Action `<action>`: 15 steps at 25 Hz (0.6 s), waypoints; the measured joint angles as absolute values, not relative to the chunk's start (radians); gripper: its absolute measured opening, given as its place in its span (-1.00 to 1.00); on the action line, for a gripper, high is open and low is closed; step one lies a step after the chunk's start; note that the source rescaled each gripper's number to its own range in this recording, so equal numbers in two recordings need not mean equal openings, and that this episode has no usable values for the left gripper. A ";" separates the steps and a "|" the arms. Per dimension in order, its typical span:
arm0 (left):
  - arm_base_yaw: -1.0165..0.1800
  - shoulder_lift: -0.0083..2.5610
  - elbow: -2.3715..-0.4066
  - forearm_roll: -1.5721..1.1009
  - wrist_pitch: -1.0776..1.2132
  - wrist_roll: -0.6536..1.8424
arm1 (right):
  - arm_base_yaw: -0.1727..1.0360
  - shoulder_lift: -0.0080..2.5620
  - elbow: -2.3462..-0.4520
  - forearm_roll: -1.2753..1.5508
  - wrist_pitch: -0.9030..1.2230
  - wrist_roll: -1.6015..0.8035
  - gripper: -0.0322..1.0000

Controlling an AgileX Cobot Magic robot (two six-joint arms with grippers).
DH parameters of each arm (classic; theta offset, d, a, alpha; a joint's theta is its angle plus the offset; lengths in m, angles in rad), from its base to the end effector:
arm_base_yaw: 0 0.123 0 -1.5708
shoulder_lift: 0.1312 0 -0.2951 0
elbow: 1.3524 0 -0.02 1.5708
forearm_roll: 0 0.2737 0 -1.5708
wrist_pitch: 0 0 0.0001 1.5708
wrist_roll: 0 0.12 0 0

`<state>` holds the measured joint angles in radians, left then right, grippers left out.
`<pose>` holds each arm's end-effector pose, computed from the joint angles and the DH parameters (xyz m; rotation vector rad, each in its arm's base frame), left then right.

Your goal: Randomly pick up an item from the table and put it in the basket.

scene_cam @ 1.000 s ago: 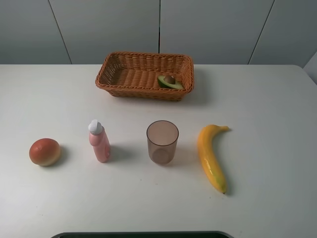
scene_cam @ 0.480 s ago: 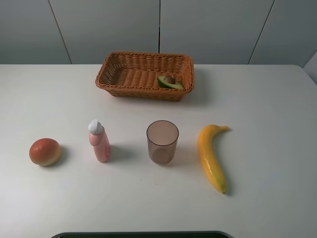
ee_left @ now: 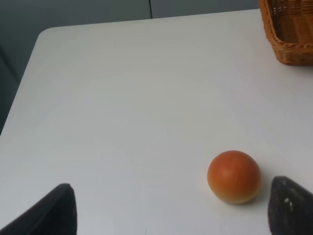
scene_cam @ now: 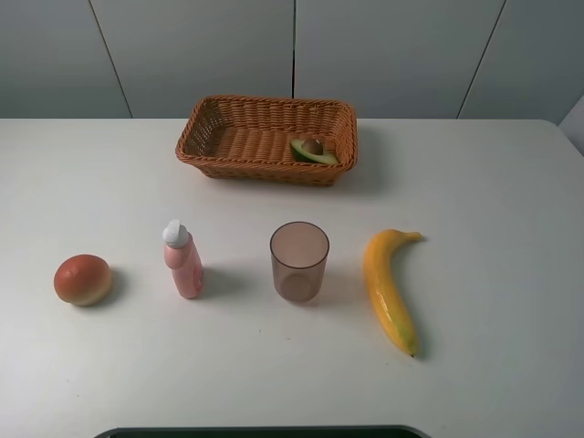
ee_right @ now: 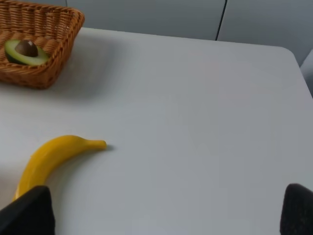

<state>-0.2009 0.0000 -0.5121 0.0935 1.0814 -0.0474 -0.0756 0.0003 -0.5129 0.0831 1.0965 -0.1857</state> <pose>0.0296 0.0041 0.2772 0.1510 2.0440 -0.0426 0.0279 0.0068 0.2757 -0.1199 2.0617 -0.0613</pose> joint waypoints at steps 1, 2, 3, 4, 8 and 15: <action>-0.201 0.000 -0.512 0.094 1.081 -0.047 | -0.072 0.000 -0.513 0.081 1.096 -0.184 0.99; -0.201 0.000 -0.512 0.094 1.081 -0.047 | -0.070 0.000 -0.513 0.077 1.096 -0.179 0.99; -0.201 0.000 -0.512 0.094 1.081 -0.047 | -0.070 0.000 -0.513 0.073 1.096 -0.179 0.99; -0.201 0.000 -0.512 0.094 1.081 -0.047 | -0.070 -0.001 -0.513 0.070 1.096 -0.179 0.99; -0.201 0.000 -0.512 0.094 1.081 -0.047 | -0.070 -0.001 -0.513 0.066 1.096 -0.174 0.99; -0.201 0.000 -0.512 0.094 1.081 -0.047 | -0.070 -0.001 -0.513 0.066 1.096 -0.172 0.99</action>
